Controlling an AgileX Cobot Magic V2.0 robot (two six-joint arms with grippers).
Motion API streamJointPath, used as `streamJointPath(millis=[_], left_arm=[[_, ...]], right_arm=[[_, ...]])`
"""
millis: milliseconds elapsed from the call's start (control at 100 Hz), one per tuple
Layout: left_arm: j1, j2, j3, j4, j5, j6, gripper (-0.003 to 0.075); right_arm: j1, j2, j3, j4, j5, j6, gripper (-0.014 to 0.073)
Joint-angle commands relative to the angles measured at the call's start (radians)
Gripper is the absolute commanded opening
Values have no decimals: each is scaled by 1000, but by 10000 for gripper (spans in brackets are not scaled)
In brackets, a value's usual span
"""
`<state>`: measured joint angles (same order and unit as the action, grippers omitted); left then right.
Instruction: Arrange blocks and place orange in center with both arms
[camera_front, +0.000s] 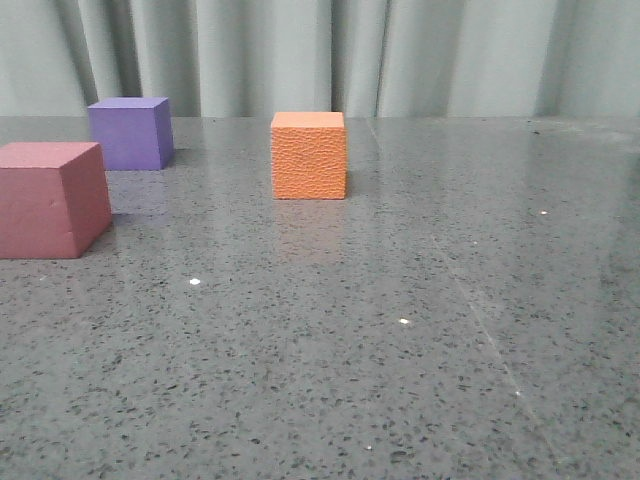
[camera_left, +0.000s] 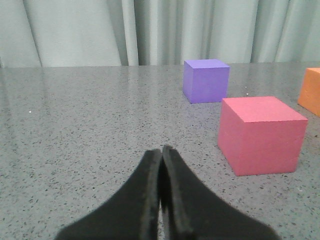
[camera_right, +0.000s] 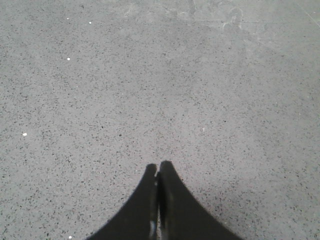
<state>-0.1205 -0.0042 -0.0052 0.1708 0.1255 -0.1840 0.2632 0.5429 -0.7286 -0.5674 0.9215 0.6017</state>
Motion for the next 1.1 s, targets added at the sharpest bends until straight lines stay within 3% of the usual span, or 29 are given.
streamJointPath(millis=[0, 230, 560, 650, 910, 1090], left_arm=[[2, -33, 54, -4, -89, -1, -19], [2, -33, 54, -4, -89, -1, -19], [2, -33, 54, -4, -89, -1, -19], [2, -33, 54, -4, -89, -1, -19], [2, -33, 54, -4, -89, -1, -19], [2, -33, 54, -4, -89, -1, -19]], right_arm=[[-7, 2, -25, -43, -50, -8, -120], [-7, 2, -13, -43, -75, -8, -120], [-8, -168, 246, 28, -491, -8, -120], [-29, -248, 337, 83, -549, -18, -120], [-175, -465, 530, 392, -616, -276, -120], [-188, -568, 644, 434, -740, -330, -120]])
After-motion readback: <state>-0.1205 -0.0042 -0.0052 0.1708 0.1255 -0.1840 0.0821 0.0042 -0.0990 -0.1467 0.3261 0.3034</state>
